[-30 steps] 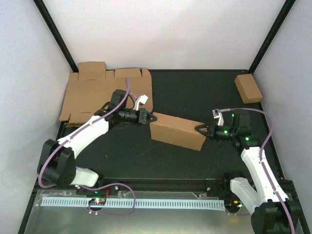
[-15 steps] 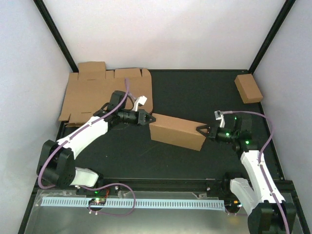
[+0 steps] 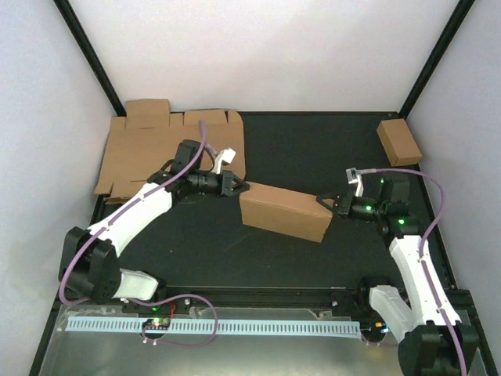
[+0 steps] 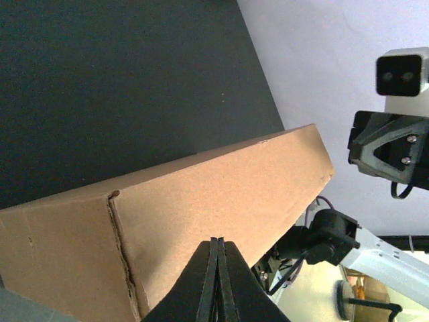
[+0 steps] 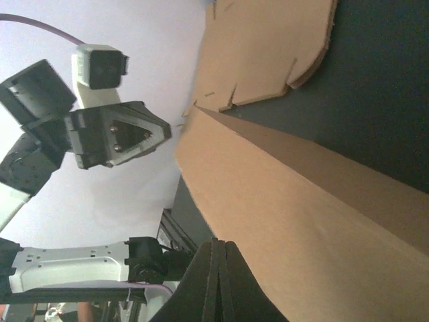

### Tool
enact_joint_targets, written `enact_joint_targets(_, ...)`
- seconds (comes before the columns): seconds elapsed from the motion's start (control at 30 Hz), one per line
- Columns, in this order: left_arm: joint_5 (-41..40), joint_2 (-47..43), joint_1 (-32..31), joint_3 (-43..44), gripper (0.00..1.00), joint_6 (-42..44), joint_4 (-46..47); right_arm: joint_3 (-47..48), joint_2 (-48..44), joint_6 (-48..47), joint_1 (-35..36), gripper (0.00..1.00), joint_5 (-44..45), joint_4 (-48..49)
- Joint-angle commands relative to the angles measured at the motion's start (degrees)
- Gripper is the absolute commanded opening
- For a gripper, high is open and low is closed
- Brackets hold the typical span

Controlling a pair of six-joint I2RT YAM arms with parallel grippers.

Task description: Fold the paper box

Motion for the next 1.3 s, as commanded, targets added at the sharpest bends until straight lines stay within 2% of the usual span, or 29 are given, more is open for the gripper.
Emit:
enact_joint_targets(0.0, -1.20, 0.98, 0.23, -2.09, 0.02, 1.42, 0.44, -5.48, 2.72, -2.35, -0.50, 0.02, 1.07, 0.31)
enact_joint_targets(0.13, -2.42, 3.11, 0.32, -5.53, 0.02, 2.03, 1.61, -10.28, 5.57, -4.33, -2.42, 0.02, 0.57, 1.88)
enact_joint_targets(0.3, -3.50, 1.04, 0.33, -1.05, 0.02, 3.31, -2.88, -2.07, 3.25, -7.36, -2.62, 0.02, 3.63, -6.19)
enact_joint_targets(0.5, 0.42, -0.47, 0.24, 4.34, 0.04, 0.85, -2.58, 3.10, 2.70, -3.31, -2.53, 0.02, -0.77, -5.29)
enact_joint_targets(0.93, -2.20, 3.72, 0.32, -5.45, 0.02, 1.56, 2.49, -6.94, 5.43, -6.53, -2.50, 0.02, 3.37, -3.03)
enact_joint_targets(1.27, -2.46, -0.07, 0.18, -1.04, 0.02, 2.07, -1.66, -0.57, 3.96, -9.64, -2.52, 0.02, 4.73, -9.88)
